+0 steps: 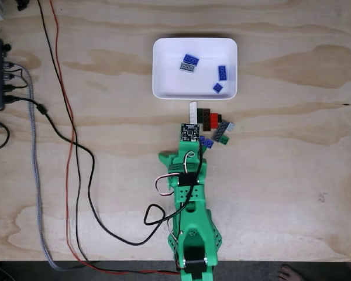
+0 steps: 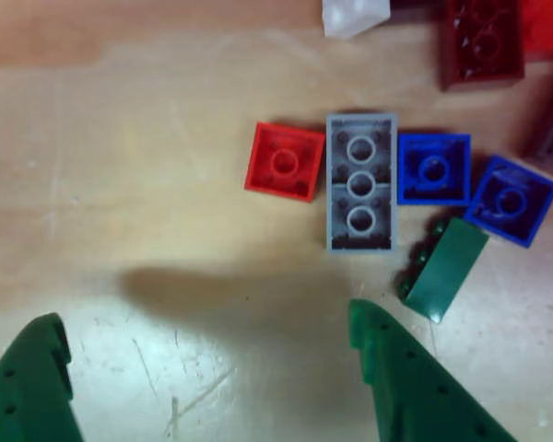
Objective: Put all lego bricks in the bin.
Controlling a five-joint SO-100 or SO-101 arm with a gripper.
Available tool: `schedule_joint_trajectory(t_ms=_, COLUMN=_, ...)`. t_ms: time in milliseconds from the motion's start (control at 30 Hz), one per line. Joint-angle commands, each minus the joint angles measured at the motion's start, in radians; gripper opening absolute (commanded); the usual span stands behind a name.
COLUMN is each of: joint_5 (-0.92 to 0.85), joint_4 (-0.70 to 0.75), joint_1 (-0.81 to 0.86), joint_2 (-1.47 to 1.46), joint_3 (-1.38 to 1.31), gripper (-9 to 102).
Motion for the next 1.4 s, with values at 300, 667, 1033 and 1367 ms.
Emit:
schedule_joint_trajectory(t_ms=300, joint_5=-0.115, joint_4=-0.296, joint_1=0.109, joint_2=0.118, joint_3=0.144, gripper=34)
schedule_joint_trajectory(t_ms=667, joint_5=-0.206, joint_4=-0.502, joint_1=0.244, joint_2=-0.133, joint_3=0.166, gripper=25)
schedule_joint_trajectory(t_ms=1033, joint_5=-0.187, joint_4=-0.476, joint_1=0.206, joint_2=-0.166, joint_3=0.104, gripper=0)
schedule_joint_trajectory(t_ms=1367, joint_5=-0.037, joint_4=0.038, joint_1=0.106, joint_2=0.4, joint_3=-0.103, gripper=0)
